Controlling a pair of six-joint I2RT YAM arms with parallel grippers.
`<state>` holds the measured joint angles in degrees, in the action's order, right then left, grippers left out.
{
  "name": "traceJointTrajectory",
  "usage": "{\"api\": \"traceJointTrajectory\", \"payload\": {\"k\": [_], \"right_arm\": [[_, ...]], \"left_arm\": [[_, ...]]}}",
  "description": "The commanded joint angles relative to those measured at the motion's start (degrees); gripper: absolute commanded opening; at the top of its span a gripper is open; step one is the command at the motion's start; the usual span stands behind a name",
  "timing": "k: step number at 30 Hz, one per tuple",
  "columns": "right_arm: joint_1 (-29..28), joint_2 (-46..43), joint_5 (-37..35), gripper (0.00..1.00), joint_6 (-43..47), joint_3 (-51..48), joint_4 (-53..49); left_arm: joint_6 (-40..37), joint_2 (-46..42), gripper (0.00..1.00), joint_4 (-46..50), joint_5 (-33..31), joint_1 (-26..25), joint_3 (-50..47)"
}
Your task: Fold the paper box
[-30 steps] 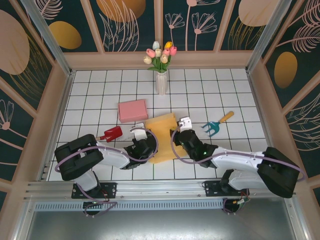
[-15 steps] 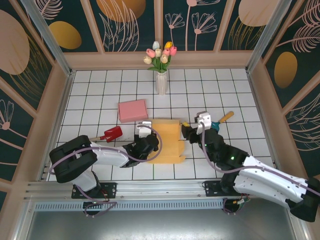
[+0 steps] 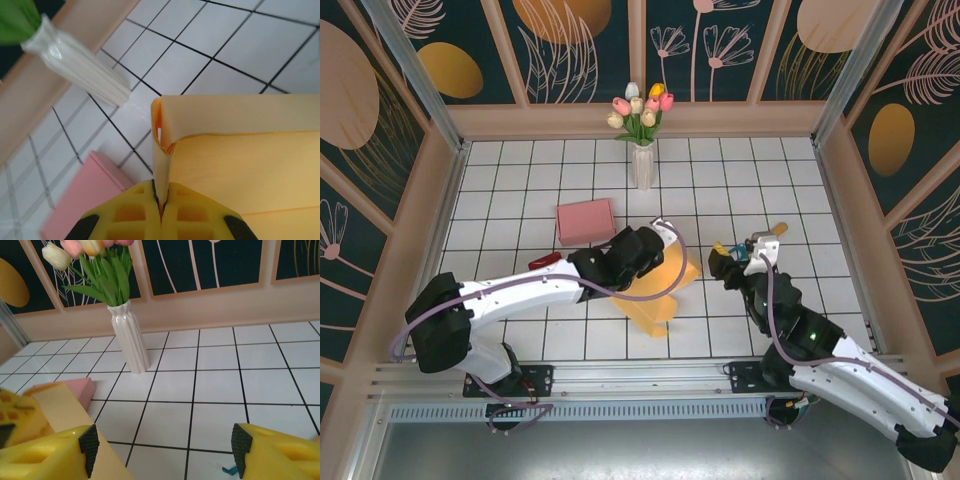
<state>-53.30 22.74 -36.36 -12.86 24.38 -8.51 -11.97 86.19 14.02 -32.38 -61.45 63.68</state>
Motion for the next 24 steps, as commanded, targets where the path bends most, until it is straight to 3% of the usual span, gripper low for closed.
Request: {"api": "traceJointTrajectory", "payload": {"k": [1, 7, 12, 19, 24], "right_arm": [[0.4, -3.5, 0.5, 0.73, -1.3, -2.2, 4.7], [0.6, -10.3, 0.9, 0.74, -1.5, -5.0, 5.0], [0.6, -13.0, 0.3, 0.74, -1.9, -6.8, 5.1], [0.9, -13.0, 0.4, 0.75, -2.5, -8.2, 5.9], [1.3, -12.9, 1.1, 0.75, -2.5, -8.9, 6.6]], "left_arm": [[-15.3, 0.5, 0.0, 17.2, -1.0, 0.5, 6.1], [-31.1, 2.3, 0.0, 20.5, 2.0, 0.5, 14.3], [-42.0, 11.3, 0.0, 31.8, 5.8, 0.6, 21.2], [-48.2, 26.2, 0.0, 39.4, 8.6, 2.3, 31.4], [-50.9, 33.4, 0.0, 34.3, 11.5, 3.7, 32.3]]}}
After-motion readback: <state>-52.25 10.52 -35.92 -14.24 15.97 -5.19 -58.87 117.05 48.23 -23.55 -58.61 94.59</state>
